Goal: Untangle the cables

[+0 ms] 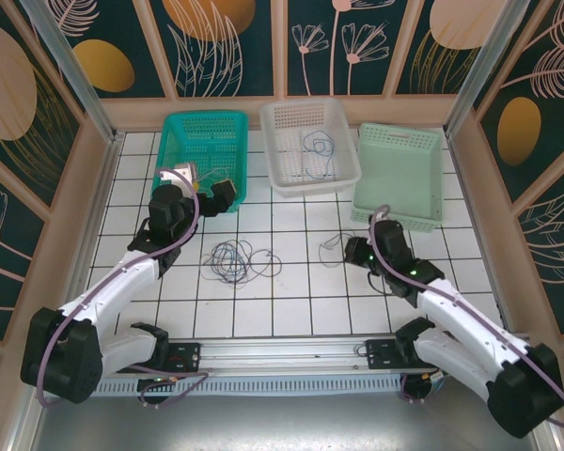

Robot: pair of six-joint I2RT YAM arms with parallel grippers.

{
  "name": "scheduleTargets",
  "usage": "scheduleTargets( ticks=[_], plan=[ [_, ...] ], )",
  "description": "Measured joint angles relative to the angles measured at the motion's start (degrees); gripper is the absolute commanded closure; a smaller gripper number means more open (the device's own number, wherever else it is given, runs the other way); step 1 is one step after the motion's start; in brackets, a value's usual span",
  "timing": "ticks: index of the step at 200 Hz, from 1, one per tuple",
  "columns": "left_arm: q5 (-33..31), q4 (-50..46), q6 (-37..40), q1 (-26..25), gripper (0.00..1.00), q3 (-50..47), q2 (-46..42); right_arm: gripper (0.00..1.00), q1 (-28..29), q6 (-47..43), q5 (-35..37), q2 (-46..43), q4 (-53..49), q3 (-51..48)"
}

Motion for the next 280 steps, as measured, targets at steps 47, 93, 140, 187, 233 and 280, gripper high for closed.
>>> scheduleTargets(
  ticks=[47,93,140,187,233,280],
  plan=[
    [0.22,1.20,-0.85,0.00,0.02,0.00,0.20,1.00,0.00,-8.70,5.35,-2.16,4.33,12.70],
    [0.20,1.27,-0.90,0.00,0.02,-0.66,-0.24,1.00,0.00,-16.09,14.03,-4.61,8.94,13.29],
    [0.20,1.31,-0.98,0.00,0.02,-0.90,-0.39,1.00,-3.67,-23.23,22.71,-4.09,13.92,12.87],
    [0.17,1.27,-1.11,0.00,0.02,-1.95,-0.74,1.00,-12.44,-26.91,23.89,-3.45,23.34,6.51],
    [0.15,1.29,-1.11,0.00,0.02,-2.73,-1.92,1.00,-21.75,-27.50,20.90,3.82,31.26,2.49],
    [-0.02,0.26,-1.95,0.00,0.02,-3.41,-1.99,1.00,-25.27,-26.18,16.61,11.50,39.01,0.90]
  ],
)
